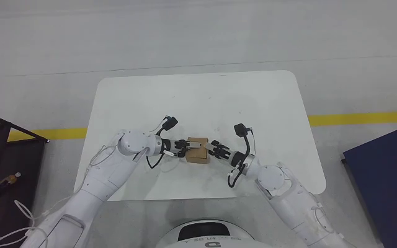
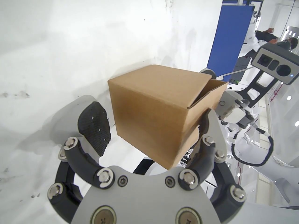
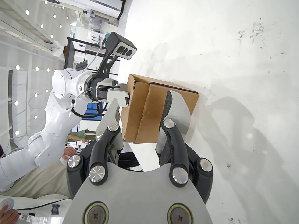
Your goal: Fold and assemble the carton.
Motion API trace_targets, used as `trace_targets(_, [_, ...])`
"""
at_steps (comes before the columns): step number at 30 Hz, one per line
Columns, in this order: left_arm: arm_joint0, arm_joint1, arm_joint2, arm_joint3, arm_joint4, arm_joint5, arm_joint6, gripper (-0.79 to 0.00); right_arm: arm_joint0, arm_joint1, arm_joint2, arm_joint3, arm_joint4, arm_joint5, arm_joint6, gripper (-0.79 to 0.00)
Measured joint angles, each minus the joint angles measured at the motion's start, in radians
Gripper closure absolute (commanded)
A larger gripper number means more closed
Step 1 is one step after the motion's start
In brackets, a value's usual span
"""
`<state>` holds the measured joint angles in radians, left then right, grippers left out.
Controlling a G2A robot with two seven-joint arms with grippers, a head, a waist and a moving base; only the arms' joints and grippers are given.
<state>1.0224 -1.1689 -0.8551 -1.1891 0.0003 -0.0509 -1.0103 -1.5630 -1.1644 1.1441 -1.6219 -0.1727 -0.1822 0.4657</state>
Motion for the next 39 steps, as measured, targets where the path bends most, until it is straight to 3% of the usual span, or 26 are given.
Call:
trace_targets(4, [-0.002,0.0,-0.001,0.004,-0.001,-0.001,-0.001,-0.785,0.012,-0.002,-0.005,0.015,0.006,0.016,0.005,-0.376])
trace_targets(15, [-0.008,-0.003,0.006,0.014,0.007,0.001,-0.006,-0.785,0.03,-0.003,-0.012,0.038,0.014,0.025,0.014,-0.182])
trace_targets(22, [-0.01,-0.004,0.007,0.016,0.008,0.001,-0.007,-0.785,0.032,-0.003,-0.01,0.034,0.015,0.021,0.011,-0.32])
trace_targets(29, [-0.008,-0.001,-0.032,0.009,-0.061,-0.008,0.002,-0.785,0.026,0.003,0.023,-0.007,-0.017,0.021,-0.023,-0.32])
trace_targets(30, [-0.008,0.002,-0.048,0.007,-0.077,-0.012,0.003,-0.785,0.025,0.005,0.037,-0.023,-0.028,0.026,-0.029,-0.274])
trace_targets(31, [-0.008,0.005,-0.064,0.006,-0.087,-0.016,0.007,-0.785,0.023,0.007,0.049,-0.038,-0.038,0.029,-0.034,-0.172])
trace_targets(32, [-0.008,0.009,-0.083,0.003,-0.096,-0.02,0.012,-0.785,0.021,0.009,0.059,-0.056,-0.048,0.032,-0.037,-0.015])
trace_targets(35, [0.002,0.033,-0.178,-0.022,-0.12,-0.03,0.033,-0.785,0.011,0.015,0.08,-0.128,-0.092,0.033,-0.035,0.0])
trace_targets(39, [0.072,0.085,-0.383,-0.145,-0.144,-0.03,0.047,-0.785,0.035,0.015,0.034,-0.178,-0.149,0.021,0.039,0.0])
